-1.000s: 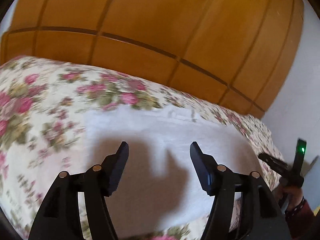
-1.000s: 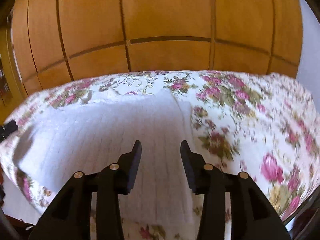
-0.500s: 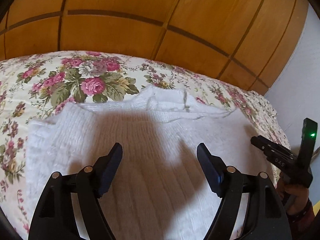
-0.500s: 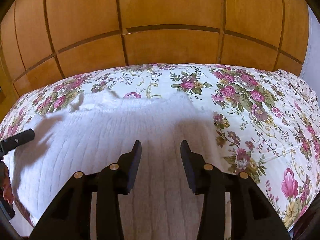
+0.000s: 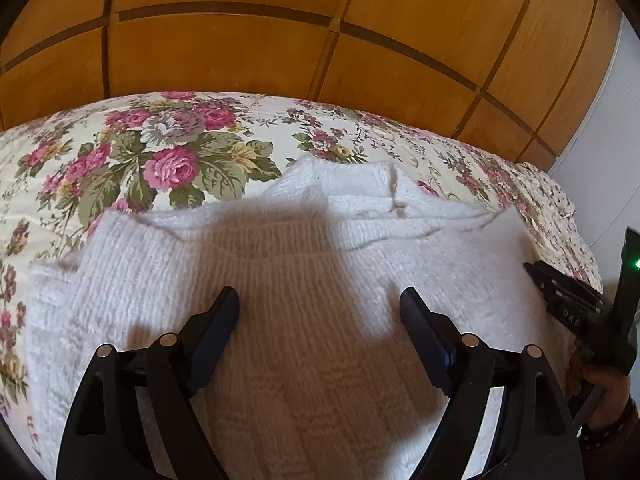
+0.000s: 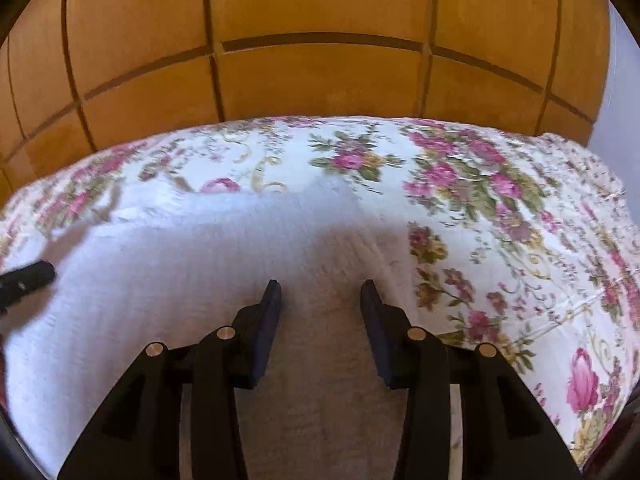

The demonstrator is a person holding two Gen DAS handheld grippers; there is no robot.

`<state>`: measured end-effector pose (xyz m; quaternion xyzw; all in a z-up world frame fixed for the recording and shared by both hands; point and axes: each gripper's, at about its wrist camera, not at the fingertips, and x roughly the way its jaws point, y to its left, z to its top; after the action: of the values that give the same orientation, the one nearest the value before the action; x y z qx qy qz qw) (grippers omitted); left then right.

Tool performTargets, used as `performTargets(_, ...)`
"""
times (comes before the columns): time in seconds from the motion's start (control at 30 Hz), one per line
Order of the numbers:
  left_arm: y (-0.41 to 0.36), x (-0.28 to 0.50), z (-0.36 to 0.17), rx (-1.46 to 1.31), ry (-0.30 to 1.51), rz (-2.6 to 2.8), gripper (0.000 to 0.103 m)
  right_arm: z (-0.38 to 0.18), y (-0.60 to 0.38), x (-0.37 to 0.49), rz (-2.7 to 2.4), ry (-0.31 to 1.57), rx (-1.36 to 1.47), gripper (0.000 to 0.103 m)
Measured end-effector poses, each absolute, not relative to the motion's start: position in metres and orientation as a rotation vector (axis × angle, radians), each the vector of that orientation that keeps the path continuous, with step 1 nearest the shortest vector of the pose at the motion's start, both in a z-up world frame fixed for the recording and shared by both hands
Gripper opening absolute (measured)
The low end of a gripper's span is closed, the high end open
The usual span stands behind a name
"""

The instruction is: Fold small clothes

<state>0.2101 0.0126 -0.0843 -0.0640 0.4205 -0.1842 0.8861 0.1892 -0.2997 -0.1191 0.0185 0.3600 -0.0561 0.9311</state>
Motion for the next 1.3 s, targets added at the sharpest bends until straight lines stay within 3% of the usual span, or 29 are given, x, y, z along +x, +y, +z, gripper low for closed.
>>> performTargets(0.37, 0.006, 0.229, -0.102, -0.063, 0.881, -0.381, 0.092, -0.135, -0.305, 0.173, -0.147, 0.647, 0.059, 0.041)
performTargets(0.63, 0.031, 0.174, -0.083, -0.159, 0.741, -0.348, 0.095, -0.133, -0.307, 0.170, -0.116, 0.631, 0.083, 0.044)
performTargets(0.83, 0.086, 0.131, -0.074, -0.273, 0.647, -0.237, 0.096, -0.118, -0.301, 0.151, -0.091, 0.641, 0.114, 0.058)
performTargets(0.93, 0.123, 0.110, -0.070, -0.383, 0.573, -0.164, 0.096, -0.107, -0.289, 0.126, -0.031, 0.601, 0.149, 0.058)
performTargets(1.0, 0.142, 0.103, -0.072, -0.439, 0.574, -0.107, 0.096, -0.103, -0.282, 0.112, 0.015, 0.585, 0.153, 0.053)
performTargets(1.07, 0.154, 0.099, -0.078, -0.477, 0.596, -0.087, 0.096, -0.103, -0.276, 0.103, 0.071, 0.594, 0.162, 0.035)
performTargets(1.17, 0.162, 0.094, -0.088, -0.490, 0.642, -0.079, 0.095, -0.114, -0.269, 0.097, 0.150, 0.653, 0.185, 0.024)
performTargets(1.3, 0.156, 0.095, -0.108, -0.481, 0.737, -0.138, 0.096, -0.137, -0.274, 0.101, 0.152, 0.719, 0.233, 0.023)
